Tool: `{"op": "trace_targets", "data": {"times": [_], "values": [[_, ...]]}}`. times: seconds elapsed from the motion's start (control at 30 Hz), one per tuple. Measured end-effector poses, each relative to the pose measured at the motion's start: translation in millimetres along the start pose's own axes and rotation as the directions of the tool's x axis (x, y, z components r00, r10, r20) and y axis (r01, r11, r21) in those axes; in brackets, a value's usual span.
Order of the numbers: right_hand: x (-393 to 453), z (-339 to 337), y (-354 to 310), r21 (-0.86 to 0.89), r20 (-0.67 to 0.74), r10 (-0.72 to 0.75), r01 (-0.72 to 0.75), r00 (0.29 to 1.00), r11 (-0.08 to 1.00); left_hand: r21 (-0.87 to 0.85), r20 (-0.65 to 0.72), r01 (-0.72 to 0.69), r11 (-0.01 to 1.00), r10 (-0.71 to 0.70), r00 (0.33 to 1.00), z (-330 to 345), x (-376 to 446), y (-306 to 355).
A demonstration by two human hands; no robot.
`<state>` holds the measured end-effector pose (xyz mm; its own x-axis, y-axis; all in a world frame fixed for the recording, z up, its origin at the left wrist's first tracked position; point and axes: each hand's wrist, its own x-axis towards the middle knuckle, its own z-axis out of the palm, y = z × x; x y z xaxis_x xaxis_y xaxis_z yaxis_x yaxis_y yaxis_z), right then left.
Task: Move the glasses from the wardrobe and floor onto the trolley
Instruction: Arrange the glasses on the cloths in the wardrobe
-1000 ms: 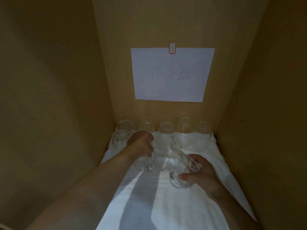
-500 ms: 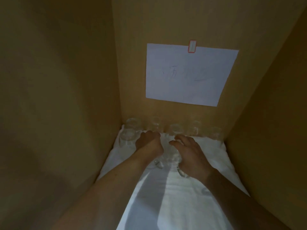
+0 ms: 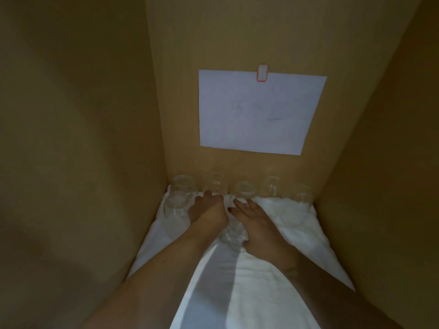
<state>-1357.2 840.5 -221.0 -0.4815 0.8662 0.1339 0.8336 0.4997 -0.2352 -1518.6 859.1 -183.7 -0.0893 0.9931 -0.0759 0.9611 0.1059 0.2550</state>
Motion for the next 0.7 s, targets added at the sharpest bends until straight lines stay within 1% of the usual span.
{"op": "trace_targets", "data": {"times": [0.03, 0.1, 0.17, 0.2, 0.27, 0.37, 0.43, 0.53, 0.6, 0.7], "values": [[-3.0, -1.2, 0.3, 0.037, -0.007, 0.029, -0.029, 1.000, 0.999, 0.012, -0.022, -0.009, 1.000, 0.009, 1.000, -0.2, -3.9, 0.6], [-10.6, -5.9, 0.9, 0.093, -0.032, 0.088, -0.085, 0.996, 0.992, 0.048, -0.111, -0.029, 0.998, 0.034, 0.993, -0.3, -12.4, 1.2], [-20.2, -11.1, 2.4, 0.096, -0.056, 0.124, -0.118, 0.991, 0.988, 0.064, -0.189, -0.056, 0.996, 0.067, 0.980, 0.0, -19.4, -0.5], [-26.1, -13.6, 2.9, 0.103, -0.064, 0.143, -0.136, 0.988, 0.985, 0.065, -0.205, -0.074, 0.995, 0.085, 0.975, 1.4, -22.5, -2.0], [-37.8, -18.2, 3.5, 0.133, -0.076, 0.182, -0.171, 0.980, 0.976, 0.039, -0.217, -0.096, 0.995, 0.102, 0.971, 4.9, -29.7, -5.2], [-52.1, -21.3, 3.1, 0.131, -0.080, 0.197, -0.185, 0.977, 0.974, -0.025, -0.280, -0.073, 0.997, 0.063, 0.958, 10.9, -45.3, -8.6], [-59.6, -21.5, -0.3, 0.126, -0.079, 0.191, -0.180, 0.978, 0.975, -0.047, -0.316, -0.062, 0.997, 0.044, 0.948, 14.2, -58.3, -11.0], [-67.9, -18.6, -10.0, 0.130, -0.095, 0.136, -0.123, 0.986, 0.984, -0.077, -0.348, -0.049, 0.996, 0.019, 0.937, 16.8, -80.5, -16.8], [-72.0, -14.6, -19.7, 0.135, -0.100, 0.083, -0.070, 0.991, 0.988, -0.092, -0.341, -0.031, 0.995, -0.003, 0.940, 18.1, -98.6, -22.8], [-77.1, -5.1, -38.2, 0.175, -0.113, 0.016, 0.004, 0.993, 0.985, -0.069, -0.315, -0.001, 0.998, -0.021, 0.949, 21.8, -128.9, -36.0]]}}
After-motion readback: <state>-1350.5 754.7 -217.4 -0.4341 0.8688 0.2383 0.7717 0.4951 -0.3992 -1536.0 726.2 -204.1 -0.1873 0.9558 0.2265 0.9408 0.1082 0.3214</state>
